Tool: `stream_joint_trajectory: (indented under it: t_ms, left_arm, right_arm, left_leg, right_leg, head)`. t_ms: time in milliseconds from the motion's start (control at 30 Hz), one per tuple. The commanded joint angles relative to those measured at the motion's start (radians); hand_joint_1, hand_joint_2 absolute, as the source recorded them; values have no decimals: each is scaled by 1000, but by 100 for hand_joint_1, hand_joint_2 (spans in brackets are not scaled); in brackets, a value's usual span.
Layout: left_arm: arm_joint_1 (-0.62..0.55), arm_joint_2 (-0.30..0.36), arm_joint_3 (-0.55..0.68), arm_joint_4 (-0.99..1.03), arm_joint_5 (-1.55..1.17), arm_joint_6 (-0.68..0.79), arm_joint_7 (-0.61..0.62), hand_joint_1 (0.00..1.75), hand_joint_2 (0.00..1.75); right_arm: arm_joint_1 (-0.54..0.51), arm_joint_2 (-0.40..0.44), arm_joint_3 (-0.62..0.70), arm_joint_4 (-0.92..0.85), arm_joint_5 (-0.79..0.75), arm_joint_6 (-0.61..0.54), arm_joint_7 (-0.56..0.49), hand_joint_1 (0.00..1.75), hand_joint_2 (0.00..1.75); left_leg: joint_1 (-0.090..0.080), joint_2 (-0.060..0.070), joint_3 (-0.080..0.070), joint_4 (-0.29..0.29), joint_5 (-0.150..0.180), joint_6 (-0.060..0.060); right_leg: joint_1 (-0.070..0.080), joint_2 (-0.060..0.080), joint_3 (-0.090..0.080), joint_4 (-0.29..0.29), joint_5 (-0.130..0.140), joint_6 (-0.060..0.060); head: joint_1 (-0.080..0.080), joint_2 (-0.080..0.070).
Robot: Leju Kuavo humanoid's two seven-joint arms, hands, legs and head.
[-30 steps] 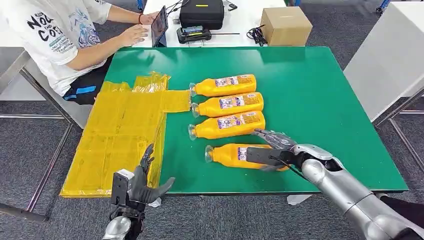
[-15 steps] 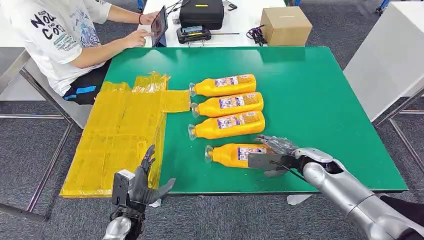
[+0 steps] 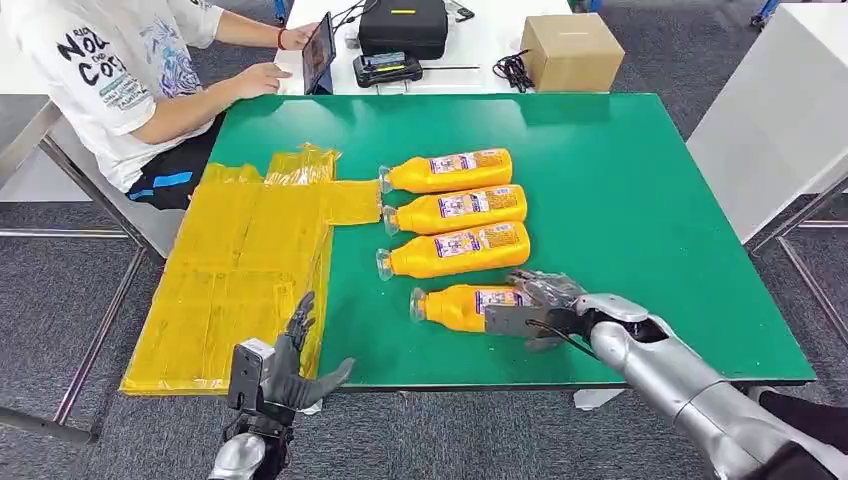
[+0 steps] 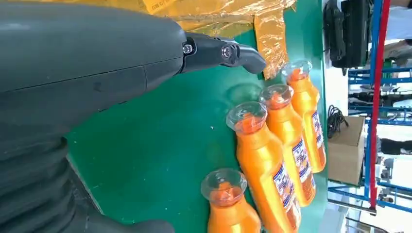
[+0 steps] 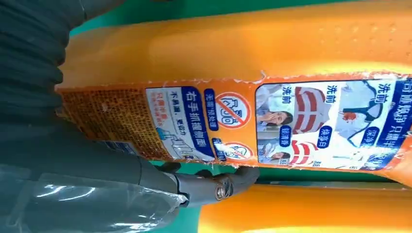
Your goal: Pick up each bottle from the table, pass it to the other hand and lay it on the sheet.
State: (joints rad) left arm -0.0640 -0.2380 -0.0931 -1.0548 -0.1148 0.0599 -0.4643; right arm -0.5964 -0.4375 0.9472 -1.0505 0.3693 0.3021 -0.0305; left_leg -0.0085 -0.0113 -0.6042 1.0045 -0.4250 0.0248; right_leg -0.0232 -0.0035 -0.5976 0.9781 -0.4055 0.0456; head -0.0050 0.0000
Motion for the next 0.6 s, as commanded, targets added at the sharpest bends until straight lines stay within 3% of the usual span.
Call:
stream_joint_trajectory:
  t_ms: [33, 100, 167, 200, 233, 600]
  left_arm:
    - [-31, 11, -20, 58, 5, 1, 9, 0, 175]
    - [-31, 13, -22, 58, 6, 1, 11, 0, 175]
    - [-32, 13, -22, 59, 8, 2, 12, 0, 175]
    - [-33, 14, -23, 59, 8, 1, 12, 0, 175]
    - [-33, 14, -23, 59, 9, 1, 12, 0, 175]
    - [-39, 16, -26, 63, 13, -1, 9, 0, 175]
  right_arm:
    - [-31, 71, 79, 151, 16, -6, 6, 0, 175]
    - [-32, 81, 79, 166, 26, -9, -6, 0, 175]
    - [-31, 86, 76, 170, 28, -13, -13, 44, 175]
    - [-29, 88, 73, 170, 27, -15, -17, 133, 175]
    - [-28, 88, 70, 170, 27, -17, -20, 175, 175]
    - [4, 56, 10, 106, -27, -29, -69, 175, 175]
  left_leg:
    - [2, 1, 3, -1, -1, -2]
    - [2, 1, 4, -1, -1, -2]
    - [3, 2, 6, -1, -2, -2]
    - [2, 1, 5, -1, -1, -2]
    - [2, 1, 5, -1, -1, -2]
    - [1, 0, 5, -1, 0, -1]
  right_leg:
    - [2, 1, 4, -2, 0, -2]
    - [2, 1, 4, -2, 0, -2]
    - [3, 1, 6, -3, 0, -3]
    - [2, 0, 5, -2, 0, -2]
    - [2, 0, 6, -2, 0, -2]
    - [1, -1, 5, -2, 0, -2]
  head:
    - [0, 0]
    - [0, 0]
    - [0, 0]
    - [0, 0]
    - [0, 0]
    - [0, 0]
